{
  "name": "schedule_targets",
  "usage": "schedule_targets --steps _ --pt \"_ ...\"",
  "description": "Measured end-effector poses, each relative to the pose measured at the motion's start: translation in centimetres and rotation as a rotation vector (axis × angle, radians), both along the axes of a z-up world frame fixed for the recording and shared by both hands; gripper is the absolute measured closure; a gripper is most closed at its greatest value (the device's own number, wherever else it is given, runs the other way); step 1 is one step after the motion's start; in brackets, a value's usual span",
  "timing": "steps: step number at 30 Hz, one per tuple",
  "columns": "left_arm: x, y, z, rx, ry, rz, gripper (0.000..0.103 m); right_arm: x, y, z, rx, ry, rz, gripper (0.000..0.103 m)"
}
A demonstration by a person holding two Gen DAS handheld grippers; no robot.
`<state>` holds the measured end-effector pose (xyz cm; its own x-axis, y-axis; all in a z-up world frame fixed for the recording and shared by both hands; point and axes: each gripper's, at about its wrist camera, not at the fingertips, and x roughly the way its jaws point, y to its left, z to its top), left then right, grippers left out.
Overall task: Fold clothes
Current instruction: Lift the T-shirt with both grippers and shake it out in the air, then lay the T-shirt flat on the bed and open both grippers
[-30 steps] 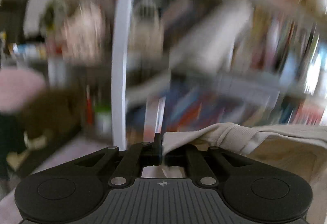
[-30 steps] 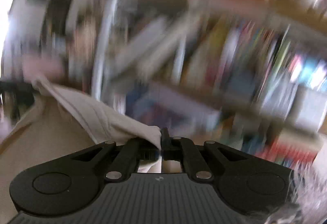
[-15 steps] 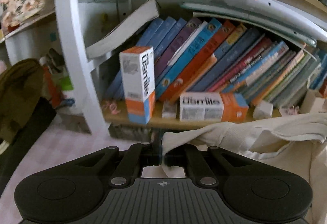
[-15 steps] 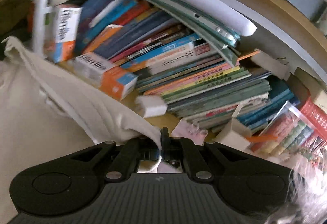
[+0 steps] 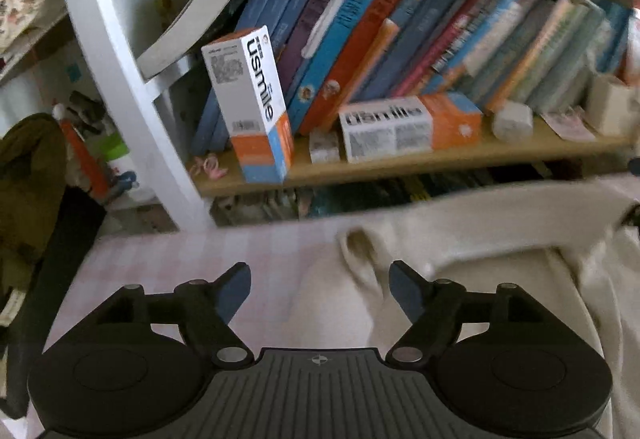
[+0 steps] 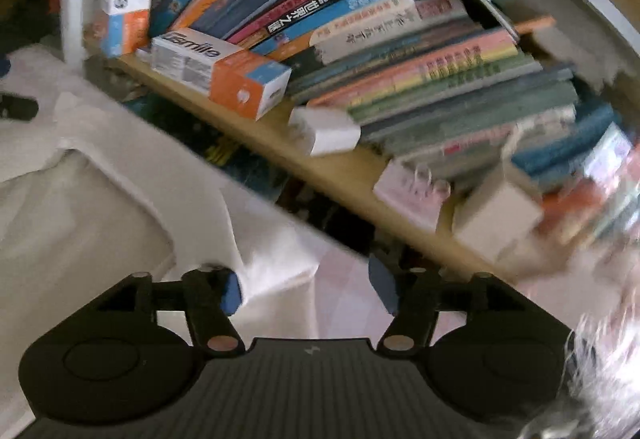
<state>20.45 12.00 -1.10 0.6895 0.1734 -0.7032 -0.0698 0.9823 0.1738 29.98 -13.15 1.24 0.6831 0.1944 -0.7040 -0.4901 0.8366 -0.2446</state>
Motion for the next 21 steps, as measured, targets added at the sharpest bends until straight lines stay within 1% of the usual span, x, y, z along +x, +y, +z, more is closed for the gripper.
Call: schedule_targets --steps 3,6,10,12,14,17,19,21 --pt "-5.0 0.1 0.5 -0.015 -0.017 -0.033 0.023 -3.9 -2.2 0.7 0.082 0.014 0.002 0.035" --pt "-9.9 -0.5 0.7 -0.015 -0.016 -0.043 0.022 -8.3 -4.6 1.0 0.121 0.026 -0.01 0.034" --pt "-15.4 -1.6 0.4 -0.065 0.016 0.034 0.022 -14.3 -6.5 0.6 0.141 0.037 -0.054 0.033" --pt "-17.3 -2.3 0.7 -0.095 0.02 0.067 0.022 -16.6 -7.5 0.2 0.146 0.048 -0.077 0.033" --pt "-18.8 -3.2 0.8 -0.099 0.013 0.084 0.022 -18.7 -8.2 0.0 0.152 0.056 -0.096 0.033" --pt "-20.3 -4.8 0.3 -0.077 0.021 0.077 0.022 -21.2 -8.9 -0.3 0.167 0.058 -0.128 0.032" --pt "-21.1 -6.1 -0.2 -0.048 0.032 0.066 0.022 -22.7 -9.4 -0.6 0.186 0.065 -0.152 0.031" --pt "-21.9 -7.2 -0.7 -0.035 0.044 0.055 0.022 -23.6 -10.1 -0.9 0.216 0.086 -0.181 0.031"
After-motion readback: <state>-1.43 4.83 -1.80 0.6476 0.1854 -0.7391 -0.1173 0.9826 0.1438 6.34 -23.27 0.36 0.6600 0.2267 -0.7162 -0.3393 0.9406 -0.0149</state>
